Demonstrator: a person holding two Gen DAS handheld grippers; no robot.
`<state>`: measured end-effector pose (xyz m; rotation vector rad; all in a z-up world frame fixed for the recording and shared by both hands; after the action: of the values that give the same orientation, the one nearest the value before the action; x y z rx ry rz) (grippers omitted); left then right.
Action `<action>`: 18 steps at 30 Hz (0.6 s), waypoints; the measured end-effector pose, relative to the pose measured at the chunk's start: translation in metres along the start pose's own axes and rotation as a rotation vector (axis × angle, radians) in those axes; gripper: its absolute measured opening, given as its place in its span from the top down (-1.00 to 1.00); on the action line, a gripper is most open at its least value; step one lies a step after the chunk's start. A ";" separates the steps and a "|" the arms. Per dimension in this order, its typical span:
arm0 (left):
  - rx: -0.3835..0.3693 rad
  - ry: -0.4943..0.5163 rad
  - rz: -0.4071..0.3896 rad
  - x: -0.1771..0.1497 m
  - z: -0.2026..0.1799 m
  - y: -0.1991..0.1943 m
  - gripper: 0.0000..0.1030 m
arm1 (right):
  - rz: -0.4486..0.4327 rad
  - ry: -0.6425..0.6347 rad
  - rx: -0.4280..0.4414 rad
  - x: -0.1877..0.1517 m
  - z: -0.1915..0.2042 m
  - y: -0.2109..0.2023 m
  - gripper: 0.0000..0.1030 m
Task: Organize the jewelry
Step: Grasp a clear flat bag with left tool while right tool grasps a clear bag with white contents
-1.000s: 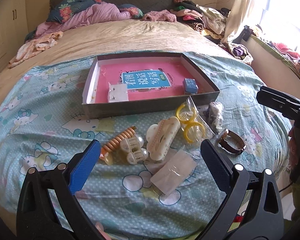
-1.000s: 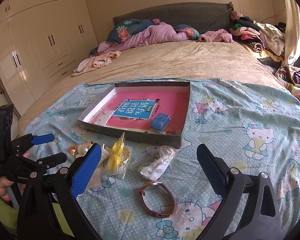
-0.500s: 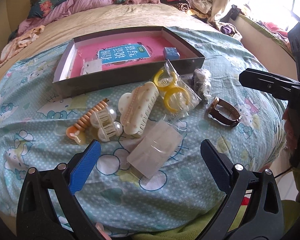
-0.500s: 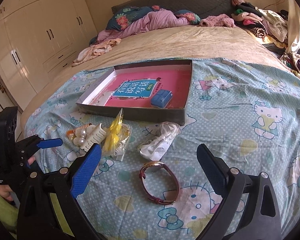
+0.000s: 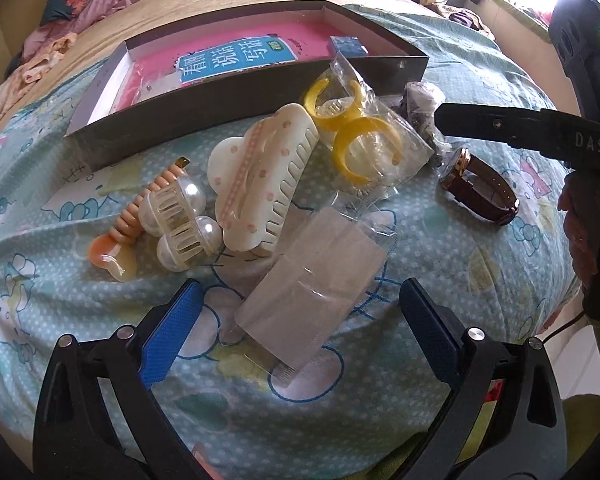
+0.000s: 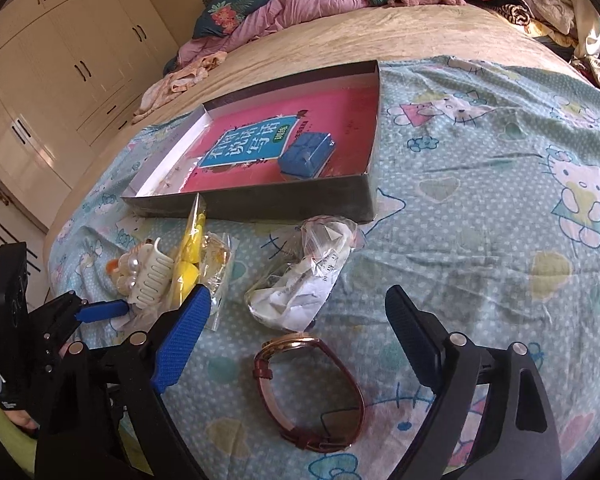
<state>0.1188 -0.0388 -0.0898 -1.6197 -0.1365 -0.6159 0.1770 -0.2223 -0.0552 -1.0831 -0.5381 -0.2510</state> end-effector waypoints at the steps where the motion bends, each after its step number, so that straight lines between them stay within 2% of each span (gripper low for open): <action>1: -0.001 -0.002 0.006 0.000 0.000 0.002 -0.67 | 0.012 0.014 0.006 0.002 -0.002 0.005 -0.53; 7: -0.004 -0.015 0.008 0.001 0.002 0.006 -0.56 | 0.011 0.048 0.027 0.006 -0.007 0.022 -0.37; 9: 0.001 -0.013 0.002 0.002 0.001 0.006 -0.41 | -0.003 0.045 0.021 0.006 -0.007 0.021 -0.26; 11: 0.002 -0.008 -0.004 0.002 0.000 0.005 -0.25 | -0.008 0.040 0.040 0.005 -0.006 0.021 -0.07; 12: -0.002 -0.004 -0.007 0.003 -0.001 0.005 -0.10 | -0.014 0.038 0.038 0.005 -0.006 0.020 -0.05; 14: -0.003 0.010 -0.013 0.004 -0.004 0.004 -0.01 | -0.026 0.034 0.039 0.004 -0.005 0.017 0.00; 18: -0.007 0.048 -0.040 0.003 -0.012 -0.002 0.29 | -0.056 0.036 0.050 0.001 -0.006 0.007 0.05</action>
<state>0.1168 -0.0508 -0.0860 -1.6106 -0.1318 -0.6856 0.1830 -0.2246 -0.0618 -1.0145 -0.5407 -0.3036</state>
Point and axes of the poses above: each gripper's, at about its wrist camera, not at the fingertips, and y roughly the way its jaws point, z to its left, x to its top, the point moved 1 cm from there along y, roughly the way its jaws point, and after that the axes turned 2 degrees about y, right-handed, at the moved point
